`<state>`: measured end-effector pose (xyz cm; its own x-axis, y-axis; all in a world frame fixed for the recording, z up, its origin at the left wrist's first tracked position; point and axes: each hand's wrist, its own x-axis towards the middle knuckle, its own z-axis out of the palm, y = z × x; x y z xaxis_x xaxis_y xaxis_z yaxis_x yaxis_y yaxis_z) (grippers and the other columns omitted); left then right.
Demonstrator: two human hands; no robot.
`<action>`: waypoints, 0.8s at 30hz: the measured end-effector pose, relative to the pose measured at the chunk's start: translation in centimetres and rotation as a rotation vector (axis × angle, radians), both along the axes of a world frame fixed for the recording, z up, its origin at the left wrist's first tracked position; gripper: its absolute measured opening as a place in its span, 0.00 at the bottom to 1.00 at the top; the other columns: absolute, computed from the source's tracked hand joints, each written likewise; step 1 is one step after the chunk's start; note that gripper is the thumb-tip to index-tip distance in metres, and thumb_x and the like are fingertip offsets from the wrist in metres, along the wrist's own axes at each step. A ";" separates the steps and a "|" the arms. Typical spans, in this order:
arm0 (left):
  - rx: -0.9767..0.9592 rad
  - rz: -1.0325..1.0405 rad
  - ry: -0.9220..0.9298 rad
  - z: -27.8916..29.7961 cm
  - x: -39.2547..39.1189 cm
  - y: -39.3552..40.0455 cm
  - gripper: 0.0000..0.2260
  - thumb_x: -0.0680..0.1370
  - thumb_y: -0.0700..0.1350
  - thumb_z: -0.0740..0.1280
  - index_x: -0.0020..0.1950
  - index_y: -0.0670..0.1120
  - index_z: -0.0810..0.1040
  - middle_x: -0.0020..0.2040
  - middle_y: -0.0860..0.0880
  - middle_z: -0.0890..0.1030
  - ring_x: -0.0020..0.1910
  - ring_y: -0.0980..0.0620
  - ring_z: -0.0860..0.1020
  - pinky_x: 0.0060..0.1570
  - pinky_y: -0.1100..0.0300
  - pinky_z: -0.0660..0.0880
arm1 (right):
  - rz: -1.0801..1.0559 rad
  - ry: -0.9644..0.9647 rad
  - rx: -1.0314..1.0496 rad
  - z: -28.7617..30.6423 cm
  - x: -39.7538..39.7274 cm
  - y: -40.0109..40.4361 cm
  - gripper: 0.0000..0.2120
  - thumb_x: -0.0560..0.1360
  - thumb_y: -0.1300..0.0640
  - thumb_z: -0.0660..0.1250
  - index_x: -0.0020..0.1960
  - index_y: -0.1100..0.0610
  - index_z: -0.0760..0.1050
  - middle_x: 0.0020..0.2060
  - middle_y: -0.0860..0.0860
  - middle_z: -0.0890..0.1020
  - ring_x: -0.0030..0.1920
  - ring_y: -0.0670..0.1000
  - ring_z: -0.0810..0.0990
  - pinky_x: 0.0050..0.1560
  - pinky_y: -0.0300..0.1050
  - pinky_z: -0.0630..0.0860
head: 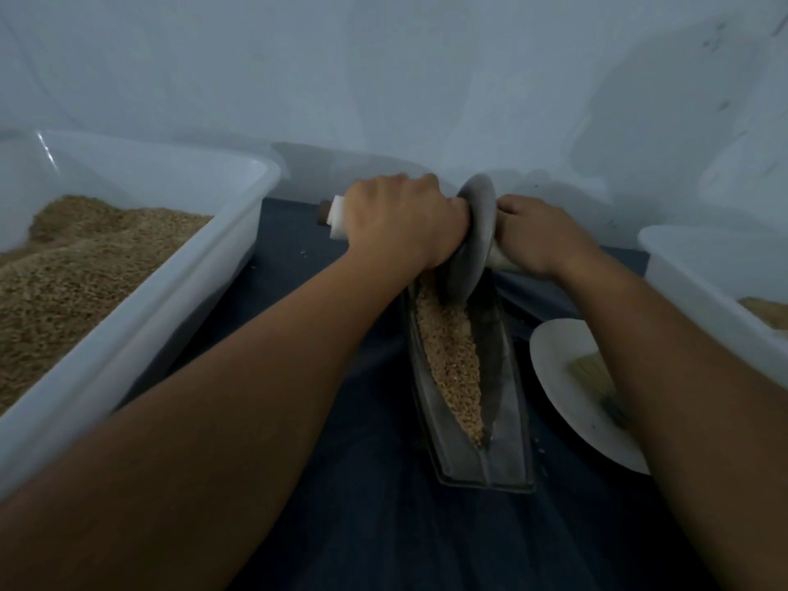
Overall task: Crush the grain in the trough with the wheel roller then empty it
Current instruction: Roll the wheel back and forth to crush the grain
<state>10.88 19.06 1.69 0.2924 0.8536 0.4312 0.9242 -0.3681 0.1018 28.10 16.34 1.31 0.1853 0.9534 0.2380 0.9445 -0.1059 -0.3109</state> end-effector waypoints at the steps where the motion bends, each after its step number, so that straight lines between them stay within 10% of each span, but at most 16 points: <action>1: -0.006 0.006 -0.005 0.0 0.0 0.0 0.22 0.79 0.60 0.48 0.55 0.51 0.76 0.53 0.45 0.80 0.43 0.44 0.72 0.42 0.51 0.61 | -0.001 0.003 0.000 0.2 0.0 0.2 0.22 0.70 0.38 0.48 0.48 0.47 0.75 0.47 0.50 0.76 0.47 0.56 0.74 0.47 0.52 0.71; 13: -0.120 -0.086 -0.124 -1.3 -2.7 1.2 0.20 0.79 0.62 0.45 0.47 0.53 0.70 0.45 0.49 0.74 0.42 0.45 0.70 0.42 0.51 0.63 | -0.145 -0.210 0.121 1.4 -2.2 0.8 0.20 0.73 0.36 0.54 0.41 0.48 0.77 0.35 0.47 0.76 0.34 0.50 0.72 0.32 0.43 0.61; 24: -0.165 -0.105 -0.142 -2.4 -3.7 1.6 0.28 0.72 0.66 0.38 0.52 0.55 0.72 0.57 0.45 0.80 0.52 0.41 0.76 0.45 0.49 0.66 | -0.166 -0.306 0.145 1.5 -4.2 -0.9 0.22 0.74 0.37 0.51 0.42 0.49 0.77 0.36 0.49 0.77 0.33 0.51 0.71 0.31 0.43 0.60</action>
<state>7.19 20.63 -0.73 0.3294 0.8839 0.3319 0.8540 -0.4289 0.2947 23.94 15.44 2.84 0.2338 0.8688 0.4366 0.9697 -0.2411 -0.0395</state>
